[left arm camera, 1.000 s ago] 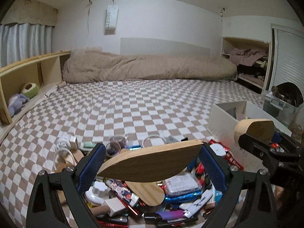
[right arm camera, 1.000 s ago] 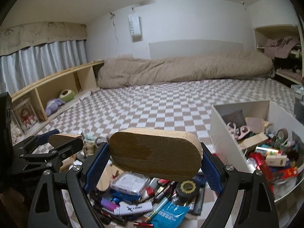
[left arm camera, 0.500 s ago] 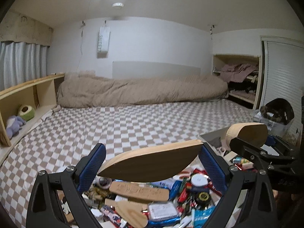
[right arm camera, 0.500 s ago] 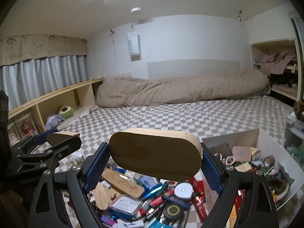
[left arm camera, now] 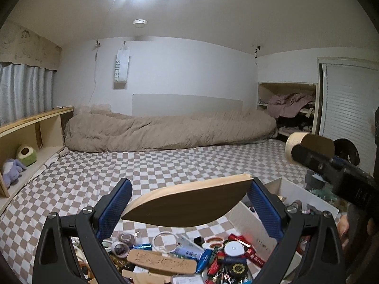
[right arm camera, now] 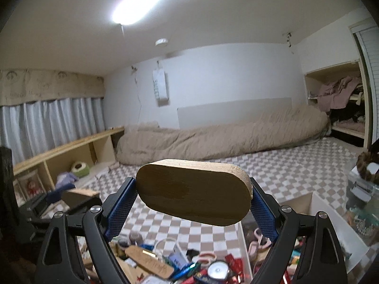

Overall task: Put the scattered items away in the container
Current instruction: 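Lift the wooden paddle and oval block up toward the SHOES box with both tools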

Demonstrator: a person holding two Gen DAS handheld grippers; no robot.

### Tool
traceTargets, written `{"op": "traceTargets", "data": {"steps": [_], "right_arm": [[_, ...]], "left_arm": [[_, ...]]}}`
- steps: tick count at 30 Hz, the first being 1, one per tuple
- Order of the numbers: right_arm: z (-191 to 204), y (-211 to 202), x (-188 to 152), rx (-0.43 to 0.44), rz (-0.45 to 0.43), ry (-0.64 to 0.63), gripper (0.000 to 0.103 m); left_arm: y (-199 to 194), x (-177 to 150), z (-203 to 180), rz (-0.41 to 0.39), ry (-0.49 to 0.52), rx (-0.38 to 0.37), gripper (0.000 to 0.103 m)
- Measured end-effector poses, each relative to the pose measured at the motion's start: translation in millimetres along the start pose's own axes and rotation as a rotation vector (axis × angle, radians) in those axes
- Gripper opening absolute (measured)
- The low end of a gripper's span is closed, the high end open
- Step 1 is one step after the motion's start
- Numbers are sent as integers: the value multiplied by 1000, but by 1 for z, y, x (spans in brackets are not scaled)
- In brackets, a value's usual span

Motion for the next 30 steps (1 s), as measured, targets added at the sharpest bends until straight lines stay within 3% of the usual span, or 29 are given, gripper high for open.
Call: {"op": "traceTargets", "data": {"steps": [6,14,30], "right_arm": [[-14,-3,13,-24,-34,8,90],[-48,7,-2,-93,-4,39,90],[-157,10,-30,-244,52,286,90]], "left_arm": [[6,13,-11,-17,20,1,99],[25,16,-40,2,61,-21,99],[55,17,-111,44,156,-101,99]]}}
Point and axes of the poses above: each gripper's, at about its wrist camera, not at the fingertips, and y roughly the way its jaws point, z to its left, x to its top, the point moved 6 cm from there along y, roughly the way its jaws point, and after that the axes turned 14 degrees about z, right-handed, at the moved point
